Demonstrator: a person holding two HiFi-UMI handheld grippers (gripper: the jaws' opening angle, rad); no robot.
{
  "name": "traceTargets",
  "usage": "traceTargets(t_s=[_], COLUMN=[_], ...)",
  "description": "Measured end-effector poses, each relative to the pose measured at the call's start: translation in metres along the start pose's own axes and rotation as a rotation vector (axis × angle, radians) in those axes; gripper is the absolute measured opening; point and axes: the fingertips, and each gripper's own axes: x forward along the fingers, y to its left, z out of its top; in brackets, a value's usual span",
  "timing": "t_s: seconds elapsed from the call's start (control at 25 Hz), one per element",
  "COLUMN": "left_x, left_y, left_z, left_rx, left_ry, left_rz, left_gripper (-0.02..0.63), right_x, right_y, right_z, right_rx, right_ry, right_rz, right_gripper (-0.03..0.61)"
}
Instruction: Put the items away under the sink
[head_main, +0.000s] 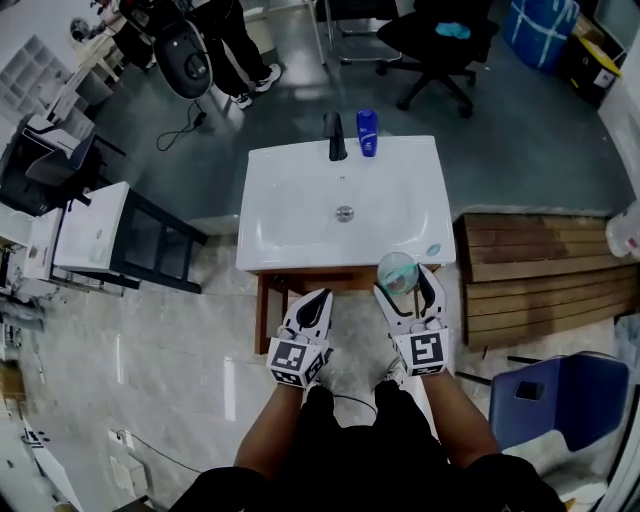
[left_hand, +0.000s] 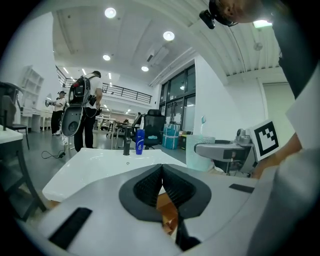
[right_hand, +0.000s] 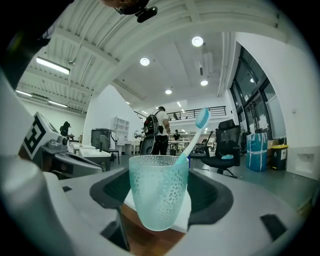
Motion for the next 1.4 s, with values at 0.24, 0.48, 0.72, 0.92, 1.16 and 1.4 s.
traceTargets(t_s=[0.24, 0.48, 0.72, 0.92, 1.16, 1.4], left_x=[0.001, 0.014, 0.03, 0.049, 0.09, 0.132], left_y=[0.031, 0.046, 0.051, 0.065, 0.092, 0.117], left_z=[-0.017, -0.046, -0.113, -0.181, -0.252, -0.324], left_rx=[0.047, 0.068, 0.071, 0.075, 0.103, 0.119], left_ry=[-0.003, -0.058, -0.094, -0.086, -0.112, -0.099], left_rz=[-0.015, -0.035, -0.059, -0.037, -0.005, 0.014], left_gripper=[0.018, 0.018, 0.018, 0.018, 0.018, 0.018], right_x=[0.002, 0.005, 0.014, 0.019, 0.045, 0.084], right_y=[0.023, 0.036, 0.044, 0.047, 0.044, 0.038], right_z=[-0.028, -0.072, -0.139, -0.206, -0.295, -0.358], right_rx=[-0.016, -0.003, -0.014, -0.052, -0.027, -0.048], right_ry=[-0.01, -0.019, -0.022, -0.029, -0.037, -0.074], right_rz=[-0.022, -0.06, -0.081, -0.082, -0.082, -0.095], right_gripper=[0.362, 0.362, 0.362, 0.362, 0.362, 0.362])
